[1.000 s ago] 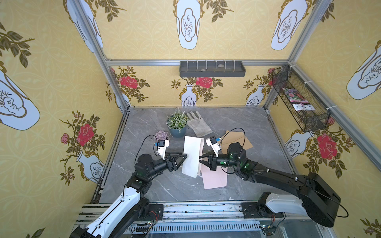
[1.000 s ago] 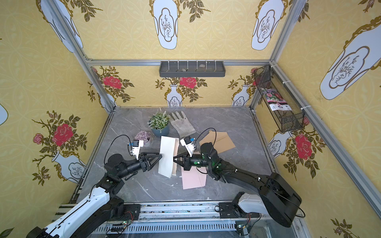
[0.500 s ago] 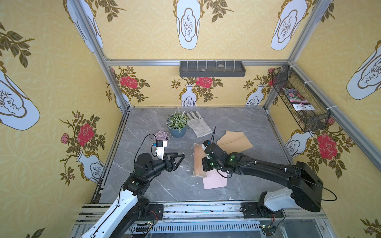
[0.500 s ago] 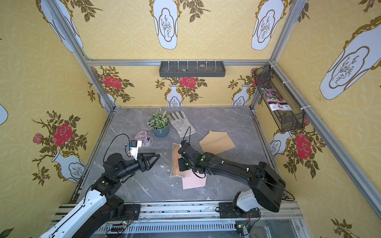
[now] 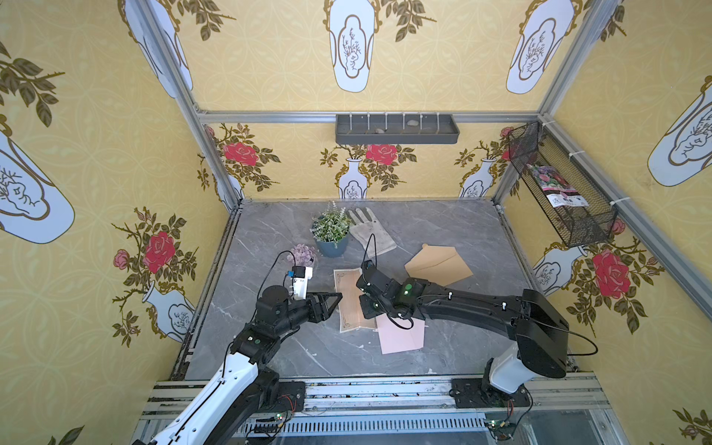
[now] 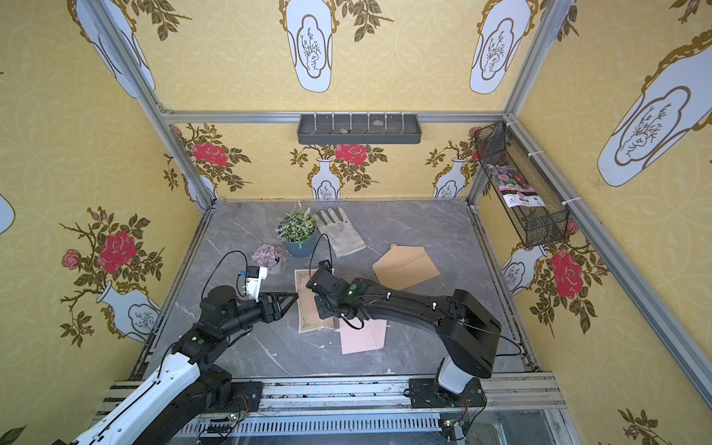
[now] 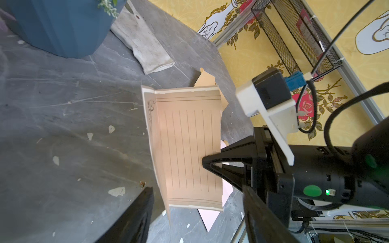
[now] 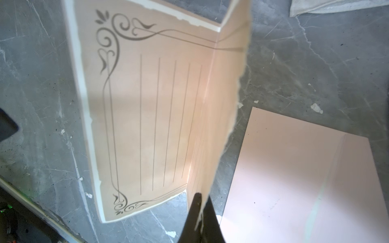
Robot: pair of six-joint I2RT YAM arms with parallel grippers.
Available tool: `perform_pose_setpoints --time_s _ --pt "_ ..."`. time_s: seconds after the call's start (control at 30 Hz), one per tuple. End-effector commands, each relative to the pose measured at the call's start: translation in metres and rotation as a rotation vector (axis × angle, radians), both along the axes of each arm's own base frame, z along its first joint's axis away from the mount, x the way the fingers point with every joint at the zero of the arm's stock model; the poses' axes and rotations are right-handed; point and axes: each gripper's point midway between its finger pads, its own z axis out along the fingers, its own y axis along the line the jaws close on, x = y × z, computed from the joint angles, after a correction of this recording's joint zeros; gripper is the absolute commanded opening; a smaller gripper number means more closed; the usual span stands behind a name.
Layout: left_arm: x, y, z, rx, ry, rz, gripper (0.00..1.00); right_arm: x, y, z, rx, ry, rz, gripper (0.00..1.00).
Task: Take the letter paper out of the envelope
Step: Unfold the letter paper.
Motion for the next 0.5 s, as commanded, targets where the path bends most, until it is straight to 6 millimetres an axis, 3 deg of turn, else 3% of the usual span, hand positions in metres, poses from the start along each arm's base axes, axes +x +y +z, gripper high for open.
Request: perform_pose_setpoints --time_s 0.0,0.13,0.2,0.37,0.47 --pt "-0.001 0.008 -0.015 0.07 0.027 0.028 0.64 -0.004 0.005 0.012 0.055 -0.01 0.033 0.0" --pt "-0.001 0.014 -0.027 0.094 0.052 0.058 0.57 -0.01 0.007 0.022 0.119 -0.011 0.063 0.0" --pt "-0.002 0.019 -0.022 0.114 0.053 0.079 0.51 -0.012 0.005 0.021 0.111 -0.002 0.063 0.0" --pt "-0.009 0.028 0.039 0.128 -0.038 0.092 0.33 -0.011 0.001 0.011 0.049 0.02 0.052 0.0" --pt "-0.012 0.021 0.059 0.108 -0.05 0.043 0.28 -0.012 0.011 0.009 0.067 0.03 0.072 0.0"
